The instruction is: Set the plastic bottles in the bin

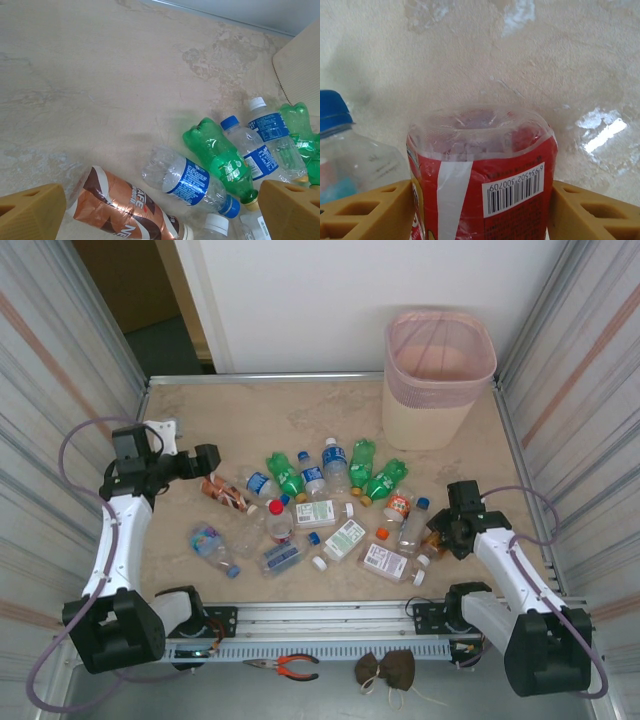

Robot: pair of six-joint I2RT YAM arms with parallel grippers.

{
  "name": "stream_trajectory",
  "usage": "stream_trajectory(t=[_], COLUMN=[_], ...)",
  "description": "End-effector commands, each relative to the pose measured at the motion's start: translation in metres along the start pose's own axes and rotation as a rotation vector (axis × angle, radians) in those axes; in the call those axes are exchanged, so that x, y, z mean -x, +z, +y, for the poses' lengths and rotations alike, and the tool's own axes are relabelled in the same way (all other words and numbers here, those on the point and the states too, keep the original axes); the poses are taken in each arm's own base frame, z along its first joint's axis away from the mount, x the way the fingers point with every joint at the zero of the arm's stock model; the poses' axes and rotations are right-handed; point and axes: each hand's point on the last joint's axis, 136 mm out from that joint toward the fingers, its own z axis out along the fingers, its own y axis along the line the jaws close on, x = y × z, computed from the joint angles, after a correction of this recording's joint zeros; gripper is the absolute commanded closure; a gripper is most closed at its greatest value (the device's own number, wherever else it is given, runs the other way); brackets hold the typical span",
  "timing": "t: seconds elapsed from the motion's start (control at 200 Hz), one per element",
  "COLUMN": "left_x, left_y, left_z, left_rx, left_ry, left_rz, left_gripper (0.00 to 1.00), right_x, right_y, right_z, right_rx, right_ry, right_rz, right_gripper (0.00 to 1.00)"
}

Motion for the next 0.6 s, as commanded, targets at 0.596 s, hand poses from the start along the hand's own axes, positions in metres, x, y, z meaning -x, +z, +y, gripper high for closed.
stream_trajectory(t=[0.596], left_x=[0.002], left_y=[0.000], left_z=[-0.003], left_rx=[-0.024], left_ry=[-0.012], left_rz=[-0.014], left_gripper=[0.01], right_x=[0.003], right_y=[-0.003], right_z=[-0.021], right_rx=[-0.038], right_ry=[0.006], right_rz=[-0.029], right_gripper=[0.40])
